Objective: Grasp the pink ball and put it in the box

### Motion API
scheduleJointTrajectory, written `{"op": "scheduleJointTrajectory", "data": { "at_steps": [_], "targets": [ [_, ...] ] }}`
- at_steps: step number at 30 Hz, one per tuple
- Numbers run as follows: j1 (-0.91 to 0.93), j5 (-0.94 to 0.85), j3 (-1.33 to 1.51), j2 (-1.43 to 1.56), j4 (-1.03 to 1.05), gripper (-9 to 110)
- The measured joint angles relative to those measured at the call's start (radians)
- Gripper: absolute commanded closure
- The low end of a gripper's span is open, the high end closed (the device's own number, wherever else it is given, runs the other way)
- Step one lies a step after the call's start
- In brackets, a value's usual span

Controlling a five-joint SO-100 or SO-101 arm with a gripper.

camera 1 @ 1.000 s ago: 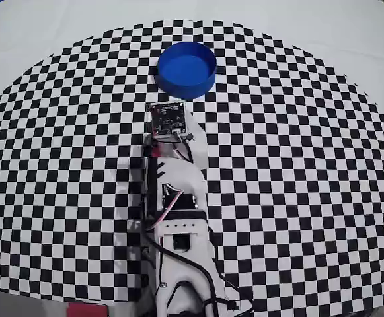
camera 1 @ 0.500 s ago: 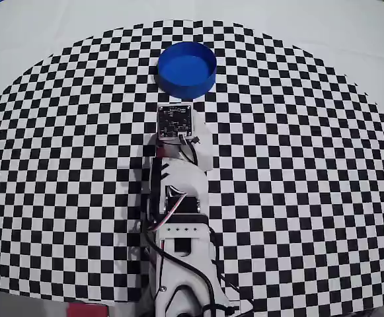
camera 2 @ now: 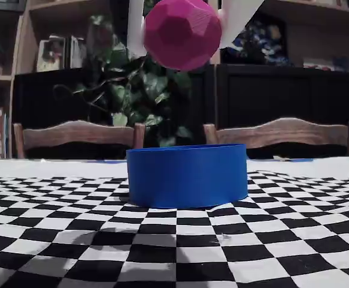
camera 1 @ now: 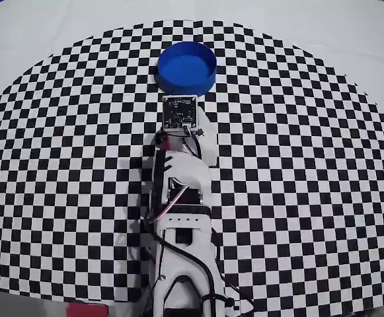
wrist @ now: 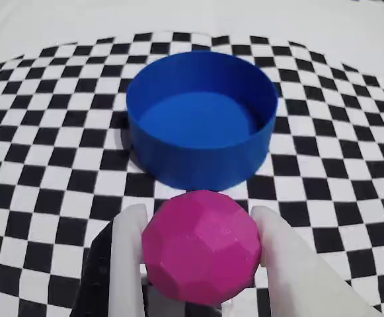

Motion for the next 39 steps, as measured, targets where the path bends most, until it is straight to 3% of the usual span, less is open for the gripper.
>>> {"op": "scheduleJointTrajectory", "data": {
  "at_steps": [39],
  "targets": [
    [0.014,0.0,-0.353,-0.445,-0.029,101]
  ]
}}
